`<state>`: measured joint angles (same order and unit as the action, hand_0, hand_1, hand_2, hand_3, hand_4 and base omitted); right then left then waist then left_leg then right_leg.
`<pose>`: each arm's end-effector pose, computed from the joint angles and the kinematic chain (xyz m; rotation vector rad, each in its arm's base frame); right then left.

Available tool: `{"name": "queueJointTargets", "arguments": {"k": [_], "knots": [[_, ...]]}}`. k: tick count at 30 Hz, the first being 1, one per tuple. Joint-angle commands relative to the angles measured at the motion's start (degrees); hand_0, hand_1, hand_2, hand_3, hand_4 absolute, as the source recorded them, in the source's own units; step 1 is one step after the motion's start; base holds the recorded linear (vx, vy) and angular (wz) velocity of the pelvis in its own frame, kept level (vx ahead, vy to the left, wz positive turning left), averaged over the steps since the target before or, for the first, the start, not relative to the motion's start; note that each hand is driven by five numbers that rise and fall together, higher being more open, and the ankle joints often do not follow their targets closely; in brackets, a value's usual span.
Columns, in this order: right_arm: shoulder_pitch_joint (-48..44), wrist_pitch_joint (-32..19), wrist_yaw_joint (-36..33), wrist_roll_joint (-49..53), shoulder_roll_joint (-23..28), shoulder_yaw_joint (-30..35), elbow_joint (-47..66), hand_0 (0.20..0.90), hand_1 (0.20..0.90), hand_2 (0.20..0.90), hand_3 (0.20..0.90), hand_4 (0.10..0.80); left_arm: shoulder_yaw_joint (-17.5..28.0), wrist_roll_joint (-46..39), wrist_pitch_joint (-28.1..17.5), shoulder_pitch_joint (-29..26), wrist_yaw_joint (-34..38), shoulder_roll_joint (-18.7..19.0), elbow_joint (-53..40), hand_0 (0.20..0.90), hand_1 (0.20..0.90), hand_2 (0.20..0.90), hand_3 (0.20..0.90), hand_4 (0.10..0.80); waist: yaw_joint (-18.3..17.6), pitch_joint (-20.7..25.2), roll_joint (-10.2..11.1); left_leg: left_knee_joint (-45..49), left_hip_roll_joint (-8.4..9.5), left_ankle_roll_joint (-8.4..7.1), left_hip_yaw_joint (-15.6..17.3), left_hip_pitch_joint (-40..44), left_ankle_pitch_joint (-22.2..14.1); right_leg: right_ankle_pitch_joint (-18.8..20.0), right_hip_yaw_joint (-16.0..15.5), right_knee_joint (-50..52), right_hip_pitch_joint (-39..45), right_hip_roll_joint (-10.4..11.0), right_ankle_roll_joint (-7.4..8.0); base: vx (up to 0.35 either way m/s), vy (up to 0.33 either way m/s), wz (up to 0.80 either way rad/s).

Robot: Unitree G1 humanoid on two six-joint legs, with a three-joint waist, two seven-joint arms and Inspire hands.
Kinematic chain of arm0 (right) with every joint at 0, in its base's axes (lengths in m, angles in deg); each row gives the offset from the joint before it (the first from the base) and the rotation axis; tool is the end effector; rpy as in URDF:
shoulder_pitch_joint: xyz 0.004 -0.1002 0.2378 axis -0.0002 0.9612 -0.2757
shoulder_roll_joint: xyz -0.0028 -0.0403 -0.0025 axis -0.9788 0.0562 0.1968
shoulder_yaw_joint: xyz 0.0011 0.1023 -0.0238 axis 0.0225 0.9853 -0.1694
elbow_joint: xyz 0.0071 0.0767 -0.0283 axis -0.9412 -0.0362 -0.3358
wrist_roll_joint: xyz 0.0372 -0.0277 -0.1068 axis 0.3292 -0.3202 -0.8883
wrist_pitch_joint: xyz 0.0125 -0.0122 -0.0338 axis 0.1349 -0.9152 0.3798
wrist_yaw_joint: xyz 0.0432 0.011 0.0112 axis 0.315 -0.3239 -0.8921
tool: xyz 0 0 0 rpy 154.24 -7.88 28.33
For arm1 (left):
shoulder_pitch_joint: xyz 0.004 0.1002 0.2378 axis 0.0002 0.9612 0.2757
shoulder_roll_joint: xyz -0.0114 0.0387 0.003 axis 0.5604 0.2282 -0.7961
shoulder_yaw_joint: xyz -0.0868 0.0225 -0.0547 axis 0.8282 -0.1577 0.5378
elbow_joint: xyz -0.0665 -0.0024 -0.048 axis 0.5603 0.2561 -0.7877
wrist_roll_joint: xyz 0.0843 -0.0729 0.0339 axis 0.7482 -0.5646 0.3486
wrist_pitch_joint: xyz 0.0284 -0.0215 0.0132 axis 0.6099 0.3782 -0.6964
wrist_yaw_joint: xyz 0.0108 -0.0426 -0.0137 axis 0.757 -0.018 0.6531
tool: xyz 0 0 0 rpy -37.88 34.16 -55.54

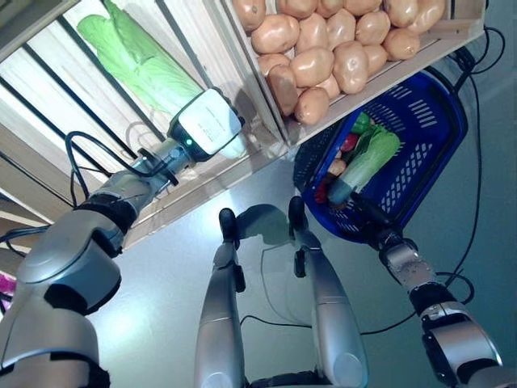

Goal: Put vegetables into the basket

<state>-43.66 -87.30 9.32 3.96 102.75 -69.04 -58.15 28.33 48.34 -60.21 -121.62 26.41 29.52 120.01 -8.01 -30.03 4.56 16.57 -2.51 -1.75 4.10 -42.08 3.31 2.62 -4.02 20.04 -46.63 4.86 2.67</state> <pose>0.3086 -0.2193 0.0317 0.9132 0.3411 -0.2724 0.3670 0.2506 0.1768 2.1602 -0.9759 0.1392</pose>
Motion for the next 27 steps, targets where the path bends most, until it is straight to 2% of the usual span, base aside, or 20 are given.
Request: {"name": "queueJointTargets", "arguments": {"k": [1,3,6,7,9,10,12,14,17,19,20,22,24,27], "knots": [[6.71,-6.56,-2.2,-4.02,1.79,0.7,5.71,0.9,0.9,0.9,0.9,0.8,14.35,-8.15,-0.99,0.2,14.33,2.75,-4.58,0.3,0.3,0.3,0.3,0.4,2.3,0.23,0.56,0.13,0.0,-2.37,1.31,3.47,-1.09,-0.59,-1.84,-2.62,9.01,-3.01,0.38,-0.021,-0.027,-0.05],[7.5,-7.16,-2.28,-3.54,1.73,1.02,6.81,0.9,0.9,0.9,0.9,0.8,16.55,-8.22,-1.14,1.72,15.62,3.03,-5.7,0.3,0.3,0.3,0.3,0.4,2.53,0.23,0.69,-0.13,0.16,-2.35,1.1,4.48,-0.9,-0.45,-2.03,-2.85,10.12,-2.93,0.35,-0.014,-0.013,-0.02],[11.56,-9.63,-2.3,-3.52,0.62,2.54,10.28,0.9,0.9,0.9,0.9,0.8,24.74,-10.43,-2.6,9.29,19.1,3.87,-11.53,0.3,0.3,0.3,0.3,0.4,3.91,0.4,0.92,-0.63,0.53,-2.25,0.26,8.91,-1.87,-1.66,-2.55,-3.08,14.67,-2.58,0.39,0.037,-0.035,0.04],[13.7,-10.59,-2.5,-4.38,0.06,2.94,12.13,0.9,0.9,0.9,0.9,0.8,28.24,-10.65,-3.04,13.52,19.24,4.12,-15.01,0.3,0.3,0.3,0.3,0.4,4.51,1.12,0.7,-1.0,0.65,-2.21,-0.02,10.23,-2.15,-2.11,-2.88,-3.53,16.22,-2.46,0.28,0.057,-0.013,0.03],[15.46,-11.57,-2.52,-5.58,-0.44,3.16,13.51,0.9,0.9,0.9,0.9,0.8,30.99,-10.47,-2.97,17.54,19.92,4.3,-18.22,0.3,0.3,0.3,0.3,0.4,4.98,1.98,0.47,-1.65,0.8,-2.18,-0.35,11.31,-2.01,-2.18,-3.2,-4.1,17.34,-2.29,0.26,0.058,0.003,0.0],[17.66,-12.71,-2.89,-7.4,-0.88,3.55,15.82,0.9,0.9,0.9,0.9,0.8,35.24,-12.04,-3.68,23.33,20.21,4.0,-22.73,0.3,0.3,0.3,0.3,0.4,5.58,2.85,0.17,-2.51,0.96,-2.14,-0.76,13.28,-2.25,-2.68,-3.46,-4.79,19.36,-2.13,0.27,0.081,0.014,-0.02],[20.15,-14.28,-3.43,-10.1,-1.25,4.14,17.78,0.9,0.9,0.9,0.9,0.8,39.29,-12.72,-4.74,29.29,20.25,3.88,-27.46,0.3,0.3,0.3,0.3,0.4,6.27,3.84,-0.17,-3.66,1.08,-2.09,-1.04,15.39,-2.42,-2.93,-3.89,-5.87,21.48,-1.75,0.33,0.105,0.016,0.02],[24.03,-16.89,-3.68,-15.06,-2.33,5.51,22.26,0.9,0.9,0.9,0.9,0.8,47.32,-15.55,-8.16,39.53,18.68,1.08,-35.54,0.3,0.3,0.3,0.3,0.4,7.13,5.57,-0.72,-6.37,1.21,-1.94,-1.53,19.55,-2.76,-3.3,-4.57,-8.3,25.71,-1.04,0.62,0.155,0.03,0.04],[27.55,-19.05,-3.56,-21.91,-4.13,7.62,28.07,0.9,0.9,0.9,0.9,0.8,54.6,-22.17,-15.68,48.69,12.67,-3.52,-43.59,0.3,0.3,0.3,0.3,0.4,7.58,7.99,-1.54,-9.52,1.36,-1.77,-2.18,22.68,-1.99,-2.9,-5.17,-10.85,29.04,-0.6,0.8,0.109,0.038,0.05],[29.16,-19.83,-2.74,-25.0,-4.76,8.32,31.45,0.9,0.9,0.9,0.9,0.8,57.49,-27.54,-19.8,52.37,8.49,-5.78,-47.31,0.3,0.3,0.3,0.3,0.4,7.67,8.94,-1.9,-10.75,1.42,-1.68,-2.4,24.61,-2.11,-3.1,-5.28,-11.94,31.06,-0.49,0.9,0.118,0.034,0.04],[30.16,-20.1,-2.08,-28.67,-5.49,8.89,34.42,0.9,0.9,0.9,0.9,0.8,59.46,-32.74,-23.02,54.99,2.6,-8.65,-50.15,0.3,0.3,0.3,0.3,0.4,7.72,10.42,-2.2,-12.07,1.46,-1.57,-2.84,25.86,-1.56,-2.6,-5.37,-13.31,32.52,-0.33,1.04,0.127,0.036,0.09],[31.2,-20.42,0.21,-29.93,-6.04,9.27,36.92,0.9,0.9,0.9,0.9,0.8,60.97,-40.06,-25.72,57.19,-3.24,-10.59,-52.58,0.3,0.3,0.3,0.3,0.4,7.68,11.65,-2.39,-13.52,1.39,-1.57,-3.03,27.51,-1.3,-2.36,-5.47,-14.76,34.28,-0.24,1.18,0.124,0.021,0.08],[32.74,-20.88,4.91,-29.18,-6.91,9.58,40.66,0.9,0.9,0.9,0.9,0.8,62.1,-50.67,-28.34,60.03,-13.78,-14.6,-55.27,0.3,0.3,0.3,0.3,0.4,7.76,13.72,-2.49,-15.71,1.31,-1.56,-3.33,30.01,-0.82,-2.02,-5.55,-16.93,37.08,-0.31,1.36,0.175,0.014,0.09],[34.35,-20.7,12.17,-27.13,-7.27,9.57,44.65,0.9,0.9,0.9,0.9,0.8,62.78,-65.83,-27.54,62.74,-25.81,-18.81,-58.05,0.3,0.3,0.3,0.3,0.4,8.1,15.86,-2.64,-17.22,0.95,-1.61,-3.33,32.33,-0.45,-1.92,-5.94,-18.39,39.8,-0.23,1.45,0.159,0.009,0.05]]}}
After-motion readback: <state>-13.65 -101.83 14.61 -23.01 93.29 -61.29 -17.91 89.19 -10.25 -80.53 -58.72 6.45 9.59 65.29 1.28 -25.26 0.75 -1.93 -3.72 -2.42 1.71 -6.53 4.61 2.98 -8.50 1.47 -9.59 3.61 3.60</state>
